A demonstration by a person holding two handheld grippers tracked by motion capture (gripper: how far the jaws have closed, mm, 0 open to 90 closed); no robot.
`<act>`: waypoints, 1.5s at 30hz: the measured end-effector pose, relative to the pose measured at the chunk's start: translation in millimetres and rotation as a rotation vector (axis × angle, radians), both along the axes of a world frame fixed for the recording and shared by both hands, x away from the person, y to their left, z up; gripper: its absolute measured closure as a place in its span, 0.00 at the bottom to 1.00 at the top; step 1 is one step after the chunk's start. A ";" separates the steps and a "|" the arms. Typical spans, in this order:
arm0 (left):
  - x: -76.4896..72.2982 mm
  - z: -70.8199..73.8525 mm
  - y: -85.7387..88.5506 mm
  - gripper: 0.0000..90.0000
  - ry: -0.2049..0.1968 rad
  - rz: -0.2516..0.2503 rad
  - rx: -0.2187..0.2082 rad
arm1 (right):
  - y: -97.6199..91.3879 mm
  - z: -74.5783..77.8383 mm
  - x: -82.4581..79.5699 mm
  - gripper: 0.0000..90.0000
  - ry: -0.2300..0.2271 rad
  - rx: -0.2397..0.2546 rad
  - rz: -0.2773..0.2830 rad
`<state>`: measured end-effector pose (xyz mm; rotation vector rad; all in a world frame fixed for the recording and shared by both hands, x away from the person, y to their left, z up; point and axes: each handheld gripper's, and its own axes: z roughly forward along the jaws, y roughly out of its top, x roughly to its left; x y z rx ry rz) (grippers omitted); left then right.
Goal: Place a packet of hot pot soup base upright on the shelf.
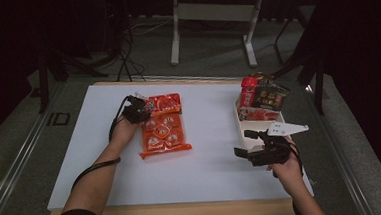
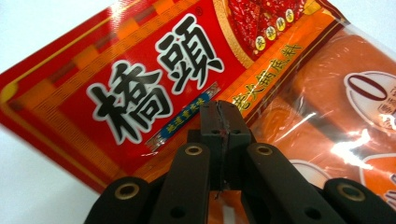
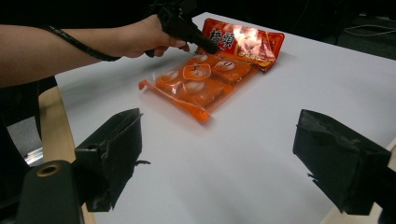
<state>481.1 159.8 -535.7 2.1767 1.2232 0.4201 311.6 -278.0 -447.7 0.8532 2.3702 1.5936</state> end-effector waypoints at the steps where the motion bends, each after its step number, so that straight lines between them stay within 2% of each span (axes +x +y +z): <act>1: -0.4 0.0 -1.1 1.00 0.002 -0.002 -0.003 | -0.1 0.0 0.0 0.17 0.000 0.001 0.000; 10: -9.7 1.1 -12.1 1.00 0.011 -0.051 -0.005 | -0.3 0.8 -0.6 0.17 -0.002 0.001 0.001; 11: -13.9 1.7 -17.3 1.00 0.020 -0.079 -0.010 | -0.2 0.8 -0.6 0.17 -0.003 0.000 0.002; 14: -21.2 0.9 -23.0 1.00 0.023 -0.091 -0.030 | 0.8 1.1 -1.0 0.17 -0.005 0.001 0.003; 17: -28.8 -0.3 -27.7 1.00 0.038 -0.119 -0.070 | 1.2 1.3 -1.4 0.17 -0.004 0.002 0.003; 24: -45.1 0.0 -45.6 1.00 0.047 -0.191 -0.078 | 2.4 1.4 -1.4 0.17 0.000 0.000 0.006; 26: -49.1 -0.4 -50.5 1.00 0.056 -0.208 -0.094 | 2.5 1.5 -1.5 0.17 -0.002 0.000 0.008; 37: -70.9 0.9 -84.2 1.00 0.084 -0.340 -0.111 | 2.7 1.9 -1.8 0.17 -0.002 0.001 0.010; 43: -77.9 1.1 -93.7 1.00 0.096 -0.373 -0.118 | 2.1 2.3 -2.2 0.17 -0.001 0.002 0.009; 45: -81.5 1.8 -97.6 1.00 0.090 -0.381 -0.107 | 2.0 2.2 -2.2 0.17 0.000 0.002 0.008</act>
